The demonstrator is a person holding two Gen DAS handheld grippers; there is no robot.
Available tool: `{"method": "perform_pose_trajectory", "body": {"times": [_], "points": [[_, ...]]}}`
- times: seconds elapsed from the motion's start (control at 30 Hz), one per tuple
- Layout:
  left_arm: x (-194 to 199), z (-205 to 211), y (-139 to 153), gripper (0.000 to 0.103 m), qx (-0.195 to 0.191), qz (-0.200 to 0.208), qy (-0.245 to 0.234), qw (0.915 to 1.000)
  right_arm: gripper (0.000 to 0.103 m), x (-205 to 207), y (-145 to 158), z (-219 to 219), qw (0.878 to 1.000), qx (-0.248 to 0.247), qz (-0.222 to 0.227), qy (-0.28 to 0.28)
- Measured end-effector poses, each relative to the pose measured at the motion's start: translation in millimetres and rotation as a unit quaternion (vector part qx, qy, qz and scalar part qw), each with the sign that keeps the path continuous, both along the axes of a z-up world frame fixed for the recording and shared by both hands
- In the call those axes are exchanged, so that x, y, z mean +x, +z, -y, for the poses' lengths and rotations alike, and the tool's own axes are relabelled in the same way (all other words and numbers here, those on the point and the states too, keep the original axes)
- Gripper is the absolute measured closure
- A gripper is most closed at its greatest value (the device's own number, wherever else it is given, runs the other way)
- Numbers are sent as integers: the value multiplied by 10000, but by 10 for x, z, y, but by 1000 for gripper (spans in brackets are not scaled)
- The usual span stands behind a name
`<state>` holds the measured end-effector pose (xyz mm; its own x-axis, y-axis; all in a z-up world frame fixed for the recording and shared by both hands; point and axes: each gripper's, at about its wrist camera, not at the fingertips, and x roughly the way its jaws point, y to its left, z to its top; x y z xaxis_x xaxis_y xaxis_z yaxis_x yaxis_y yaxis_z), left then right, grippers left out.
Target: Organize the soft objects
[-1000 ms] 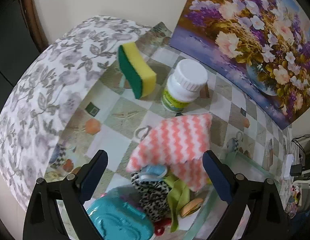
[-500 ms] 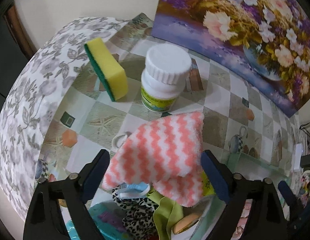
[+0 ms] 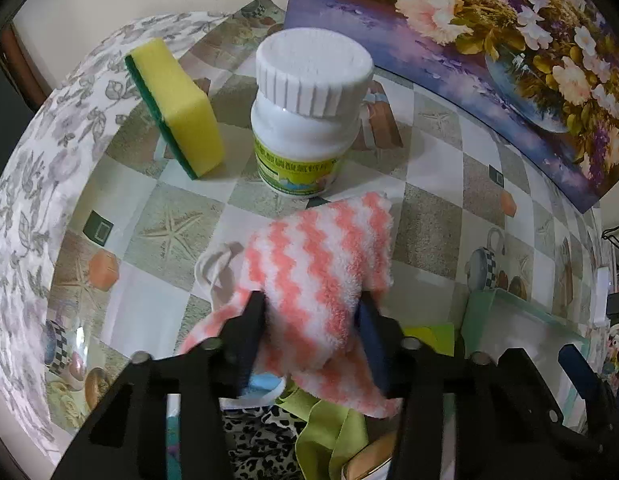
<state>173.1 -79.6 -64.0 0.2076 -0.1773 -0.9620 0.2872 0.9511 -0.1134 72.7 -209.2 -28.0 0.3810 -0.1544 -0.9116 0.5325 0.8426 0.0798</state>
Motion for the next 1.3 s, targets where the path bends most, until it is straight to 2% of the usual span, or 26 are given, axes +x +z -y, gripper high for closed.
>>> {"method": "perform_pose_trajectory", "body": {"times": [0.13,0.4,0.7,0.83,1.07,1.3], "points": [[7,-18,23,70,-95,11,36,9999,0,3,-35,-1,10000,42,-39,6],[54,-130,159,78,-350,6,181,9992,0,27,-61,-50,9999,92,-23,104],[102,-311,342,79,-523,111,489,9974,1,103,-83,-208,9980,346,162,504],[131,-451,393,79,-481,219,720,9960,10,150,-100,-349,9960,400,237,769],[202,-684,460,79,-432,357,1107,9923,17,222,-210,-516,9925,500,250,1087],[239,-770,449,79,-516,291,1213,9908,19,260,-272,-580,9917,412,198,1202]]}}
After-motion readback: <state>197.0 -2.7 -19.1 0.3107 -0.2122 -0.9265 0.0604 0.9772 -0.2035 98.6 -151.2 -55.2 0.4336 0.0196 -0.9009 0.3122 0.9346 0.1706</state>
